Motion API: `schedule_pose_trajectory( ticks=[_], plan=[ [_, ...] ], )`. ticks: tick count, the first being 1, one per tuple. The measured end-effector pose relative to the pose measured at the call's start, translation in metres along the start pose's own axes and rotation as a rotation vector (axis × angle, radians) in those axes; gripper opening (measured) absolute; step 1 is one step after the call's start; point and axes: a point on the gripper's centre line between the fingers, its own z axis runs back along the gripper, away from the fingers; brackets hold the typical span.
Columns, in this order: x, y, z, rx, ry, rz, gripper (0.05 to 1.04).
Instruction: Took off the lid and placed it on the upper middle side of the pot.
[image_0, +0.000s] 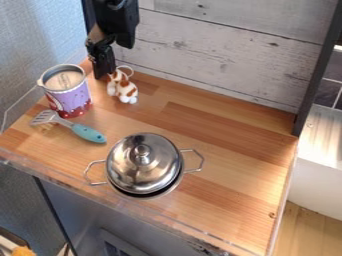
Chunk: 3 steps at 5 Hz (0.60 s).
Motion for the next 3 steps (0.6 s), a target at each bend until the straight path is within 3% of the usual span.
schedule_pose_trajectory(
  ticks=[2, 3],
  plan=[
    [0.017, -0.028, -0.009, -0.052, -0.037, 0.003, 1.001],
    [0.031, -0.043, 0.005, -0.027, -0.067, -0.007, 1.001]
  ],
)
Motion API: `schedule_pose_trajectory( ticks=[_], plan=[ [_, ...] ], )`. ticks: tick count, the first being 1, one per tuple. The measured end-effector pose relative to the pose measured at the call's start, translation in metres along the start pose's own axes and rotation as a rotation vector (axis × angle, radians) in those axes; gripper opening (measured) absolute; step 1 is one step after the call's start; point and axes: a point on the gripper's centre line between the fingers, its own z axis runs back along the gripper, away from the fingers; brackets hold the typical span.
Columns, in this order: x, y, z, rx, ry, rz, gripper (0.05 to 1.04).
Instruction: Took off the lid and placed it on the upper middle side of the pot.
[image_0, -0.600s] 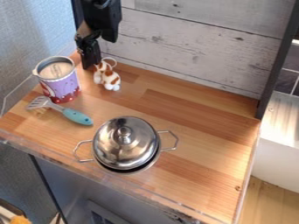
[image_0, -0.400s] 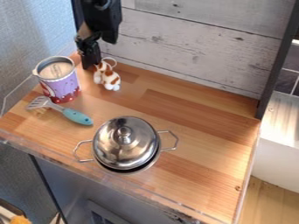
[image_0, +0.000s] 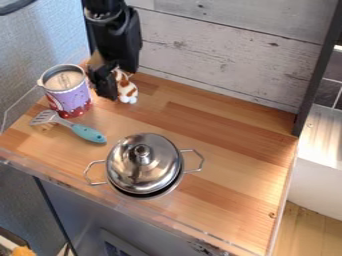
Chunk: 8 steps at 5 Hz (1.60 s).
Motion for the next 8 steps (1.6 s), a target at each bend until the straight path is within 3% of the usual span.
schedule_pose_trajectory(
  ticks=[3, 6, 7, 8],
  plan=[
    [0.047, -0.053, 0.006, -0.026, -0.008, -0.126, 1.001],
    [0.062, -0.067, -0.016, -0.09, 0.021, -0.19, 1.001],
    [0.066, -0.072, -0.029, -0.138, 0.023, -0.209, 0.952],
    [0.065, -0.067, -0.029, -0.111, 0.029, -0.204, 0.675]
  ],
)
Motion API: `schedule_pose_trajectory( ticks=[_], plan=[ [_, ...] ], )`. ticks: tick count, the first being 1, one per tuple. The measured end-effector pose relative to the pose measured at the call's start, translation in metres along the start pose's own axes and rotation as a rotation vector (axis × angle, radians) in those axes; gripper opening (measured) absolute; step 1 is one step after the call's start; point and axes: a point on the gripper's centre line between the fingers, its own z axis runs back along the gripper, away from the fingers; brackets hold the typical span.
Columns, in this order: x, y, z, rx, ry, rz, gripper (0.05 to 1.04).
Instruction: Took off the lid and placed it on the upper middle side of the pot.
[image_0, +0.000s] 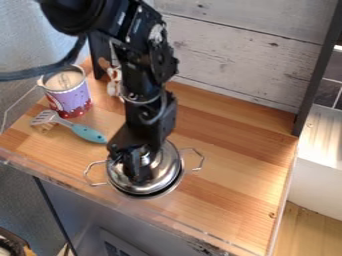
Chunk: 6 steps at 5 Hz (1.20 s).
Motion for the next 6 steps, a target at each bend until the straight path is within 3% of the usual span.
schedule_pose_trajectory(
  ticks=[1, 2, 4, 5, 6],
  plan=[
    [0.0, 0.001, 0.0, 0.008, 0.004, -0.003, 0.383],
    [-0.001, 0.001, 0.0, 0.011, 0.004, -0.006, 0.288],
    [-0.01, 0.001, 0.01, 0.048, 0.001, 0.018, 0.288],
    [-0.026, 0.005, 0.025, 0.103, 0.008, 0.082, 0.288],
    [-0.043, 0.024, 0.032, 0.128, 0.012, 0.135, 0.288]
  ],
)
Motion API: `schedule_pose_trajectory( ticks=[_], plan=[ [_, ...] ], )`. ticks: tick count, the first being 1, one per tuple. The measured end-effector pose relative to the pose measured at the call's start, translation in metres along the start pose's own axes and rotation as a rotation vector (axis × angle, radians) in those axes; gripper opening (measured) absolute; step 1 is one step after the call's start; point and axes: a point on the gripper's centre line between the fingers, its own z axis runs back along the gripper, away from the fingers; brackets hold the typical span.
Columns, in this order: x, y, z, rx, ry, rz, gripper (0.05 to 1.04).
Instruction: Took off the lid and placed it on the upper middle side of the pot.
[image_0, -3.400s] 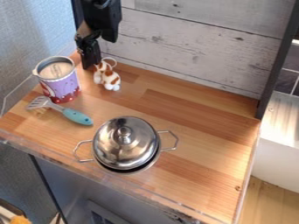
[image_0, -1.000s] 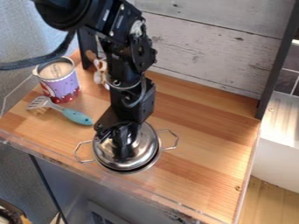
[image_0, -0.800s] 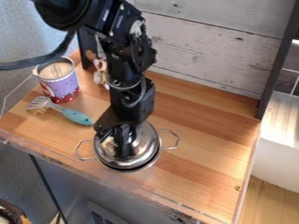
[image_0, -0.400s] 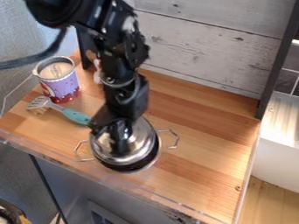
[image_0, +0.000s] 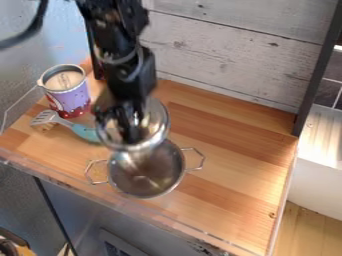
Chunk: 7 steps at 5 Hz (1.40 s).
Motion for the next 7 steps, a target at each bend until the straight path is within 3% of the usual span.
schedule_pose_trajectory(
  ticks=[1, 2, 4, 5, 6, 7],
  plan=[
    [-0.005, 0.032, -0.014, -0.039, 0.015, 0.016, 0.288],
    [-0.01, 0.054, -0.028, -0.071, -0.008, 0.045, 0.288],
    [0.007, 0.085, -0.073, -0.157, -0.002, -0.041, 0.288],
    [0.007, 0.09, -0.089, -0.182, 0.0, -0.061, 0.288],
    [0.007, 0.096, -0.091, -0.176, -0.006, -0.086, 0.288],
    [0.009, 0.094, -0.092, -0.18, -0.016, -0.091, 0.35]
  ],
)
